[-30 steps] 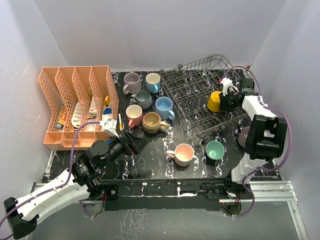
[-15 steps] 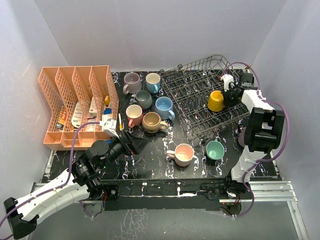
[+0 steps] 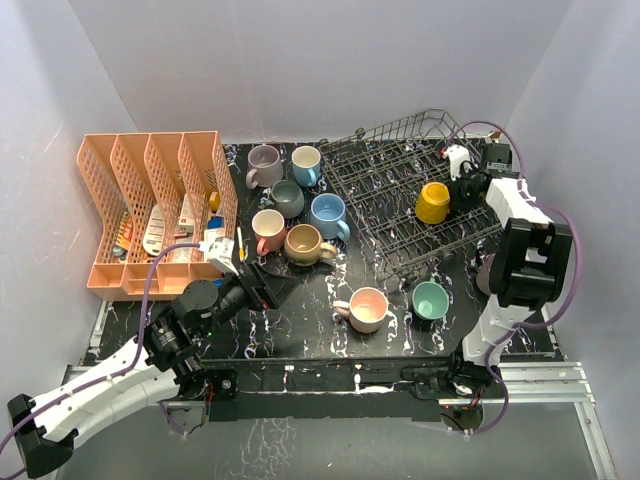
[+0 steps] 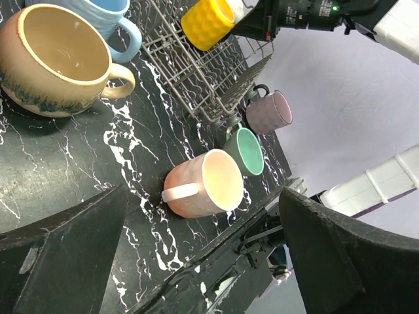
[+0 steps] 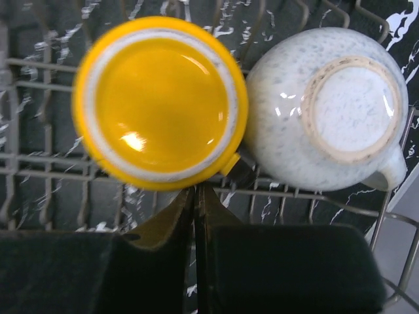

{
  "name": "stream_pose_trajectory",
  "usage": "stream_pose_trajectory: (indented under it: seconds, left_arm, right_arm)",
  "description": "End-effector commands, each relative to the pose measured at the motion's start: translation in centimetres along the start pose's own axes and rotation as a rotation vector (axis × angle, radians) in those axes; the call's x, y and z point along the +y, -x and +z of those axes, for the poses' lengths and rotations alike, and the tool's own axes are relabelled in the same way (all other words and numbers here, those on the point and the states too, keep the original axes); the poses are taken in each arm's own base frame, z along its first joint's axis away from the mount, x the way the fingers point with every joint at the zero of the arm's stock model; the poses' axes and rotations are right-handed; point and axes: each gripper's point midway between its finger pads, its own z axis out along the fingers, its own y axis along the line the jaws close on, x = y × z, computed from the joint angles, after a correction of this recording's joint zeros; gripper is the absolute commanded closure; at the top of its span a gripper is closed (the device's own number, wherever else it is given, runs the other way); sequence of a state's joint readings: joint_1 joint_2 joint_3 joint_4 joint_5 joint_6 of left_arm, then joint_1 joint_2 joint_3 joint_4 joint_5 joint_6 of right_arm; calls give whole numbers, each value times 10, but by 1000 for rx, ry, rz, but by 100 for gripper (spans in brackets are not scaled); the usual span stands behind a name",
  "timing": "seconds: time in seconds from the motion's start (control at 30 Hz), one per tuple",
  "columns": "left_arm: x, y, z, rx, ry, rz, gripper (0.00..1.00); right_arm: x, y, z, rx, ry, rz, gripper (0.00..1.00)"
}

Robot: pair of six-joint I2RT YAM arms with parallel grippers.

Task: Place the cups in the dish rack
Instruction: Adjust the cup in the dish rack, then pick up the cup at the center of the board.

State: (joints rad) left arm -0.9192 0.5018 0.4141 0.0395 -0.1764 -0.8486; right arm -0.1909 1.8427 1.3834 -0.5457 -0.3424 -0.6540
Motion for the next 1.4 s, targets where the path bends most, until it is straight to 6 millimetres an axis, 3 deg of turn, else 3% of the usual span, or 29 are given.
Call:
stream_pose_trajectory:
  seconds: [0.0, 0.2, 0.37, 0.5, 0.6, 0.7, 0.87, 1.1, 1.37]
  left_arm:
    - [-23, 22, -4, -42, -49, 12, 4]
    - [-44, 32, 0, -34, -84, -6, 7]
    - [-50, 31, 16, 40, -25, 44, 9]
    - [-49, 22, 32, 158, 62, 108, 13]
    - [-51, 10, 44, 274, 102, 155, 22]
    - [-60, -8, 56, 434, 93, 210, 32]
    - [-75, -40, 71, 621, 142, 461, 33]
    - [-53, -74, 95, 844, 265, 888, 30]
    - [-38, -95, 120, 949, 190, 1071, 28]
  right_arm:
    - [19, 46, -59, -169, 24, -64, 91]
    - [87, 72, -109, -338, 274, -41, 81]
    - [152, 95, -156, -520, 568, -19, 76]
    - [179, 98, -181, -614, 672, -42, 70]
    - [194, 89, -191, -650, 693, -83, 67]
    - [205, 79, -194, -668, 704, -98, 64]
    - [211, 70, -194, -689, 672, -84, 60]
    - [201, 63, -188, -674, 601, -55, 57]
    - [186, 57, -179, -661, 573, 9, 57]
